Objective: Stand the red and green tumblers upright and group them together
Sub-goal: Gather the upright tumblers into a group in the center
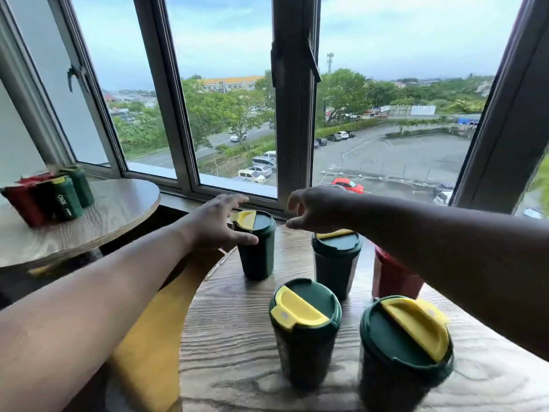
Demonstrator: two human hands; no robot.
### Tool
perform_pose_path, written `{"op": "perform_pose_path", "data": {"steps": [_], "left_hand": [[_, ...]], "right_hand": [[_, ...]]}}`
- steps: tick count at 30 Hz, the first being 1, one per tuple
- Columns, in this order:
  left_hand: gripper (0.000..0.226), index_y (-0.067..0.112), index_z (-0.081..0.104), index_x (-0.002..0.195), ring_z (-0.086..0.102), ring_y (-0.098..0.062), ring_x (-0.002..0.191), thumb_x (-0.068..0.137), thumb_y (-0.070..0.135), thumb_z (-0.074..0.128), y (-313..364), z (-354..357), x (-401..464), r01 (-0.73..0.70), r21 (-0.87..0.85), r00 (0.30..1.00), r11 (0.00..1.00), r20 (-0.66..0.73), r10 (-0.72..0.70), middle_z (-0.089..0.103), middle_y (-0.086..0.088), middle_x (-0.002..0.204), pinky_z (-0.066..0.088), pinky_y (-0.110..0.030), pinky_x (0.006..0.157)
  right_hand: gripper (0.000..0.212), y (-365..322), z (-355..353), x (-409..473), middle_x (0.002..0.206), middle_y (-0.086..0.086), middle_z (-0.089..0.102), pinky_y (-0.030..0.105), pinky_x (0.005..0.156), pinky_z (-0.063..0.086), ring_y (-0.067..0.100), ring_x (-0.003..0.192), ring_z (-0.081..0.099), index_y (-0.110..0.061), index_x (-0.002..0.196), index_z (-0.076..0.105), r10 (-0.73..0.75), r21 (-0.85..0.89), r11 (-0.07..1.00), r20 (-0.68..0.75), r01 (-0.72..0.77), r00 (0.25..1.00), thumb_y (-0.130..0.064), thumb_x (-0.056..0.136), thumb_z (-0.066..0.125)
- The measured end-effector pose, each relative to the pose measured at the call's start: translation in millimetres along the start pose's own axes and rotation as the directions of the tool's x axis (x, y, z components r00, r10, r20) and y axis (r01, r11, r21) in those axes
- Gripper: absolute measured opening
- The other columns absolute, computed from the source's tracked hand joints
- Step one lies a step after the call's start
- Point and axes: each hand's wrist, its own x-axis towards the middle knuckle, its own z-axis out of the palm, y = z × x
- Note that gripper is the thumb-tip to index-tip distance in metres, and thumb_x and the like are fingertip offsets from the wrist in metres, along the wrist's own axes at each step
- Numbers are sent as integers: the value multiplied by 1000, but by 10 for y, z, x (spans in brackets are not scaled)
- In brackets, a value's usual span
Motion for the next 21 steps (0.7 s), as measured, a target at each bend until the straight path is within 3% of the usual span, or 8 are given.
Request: {"op": "perform_pose_path", "data": {"steps": [4, 9, 15, 19, 21], "left_hand": [[112, 28, 32, 153, 45, -20, 136, 61, 53, 90, -147, 135, 145, 14, -139, 999, 990, 54, -7, 44, -3, 153, 36, -28, 106], [100, 24, 42, 146, 51, -19, 127, 62, 47, 91, -293, 318, 257, -1, -260, 999, 966, 39, 12, 55, -1, 139, 37, -24, 98], [95, 26, 50, 138, 59, -15, 113, 56, 45, 94, -361, 297, 279, -69, -301, 995, 951, 42, 85, 62, 4, 124, 48, -30, 99], [92, 24, 51, 135, 60, -9, 108, 56, 37, 96, -280, 305, 200, -127, -360, 981, 924, 91, 170, 64, 7, 118, 47, -17, 87], [97, 25, 51, 134, 62, -9, 109, 49, 44, 95, -238, 312, 153, -148, -380, 970, 913, 126, 210, 65, 8, 117, 49, -19, 89]], "right_hand": [[48, -220, 85, 236, 125, 5, 64, 34, 89, 48, 25, 110, 59, -18, 132, 54, 30, -46, 999, 31, -28, 999, -48, 94, 55], [47, -349, 229, 421, 133, 11, 60, 29, 84, 40, 30, 117, 57, -11, 134, 52, 91, -70, 994, 119, -83, 989, -42, 98, 50], [47, -392, 183, 342, 128, 5, 64, 38, 99, 49, 24, 113, 60, -14, 131, 59, 121, 15, 992, 122, -124, 985, -43, 93, 60], [50, -408, 155, 138, 124, 0, 67, 35, 93, 50, 20, 107, 62, -18, 129, 59, 134, 23, 990, 113, -138, 984, -46, 88, 65], [51, -429, 149, 17, 122, 0, 68, 33, 89, 49, 19, 102, 61, -19, 130, 59, 134, 21, 990, 106, -137, 985, -46, 88, 67]]}}
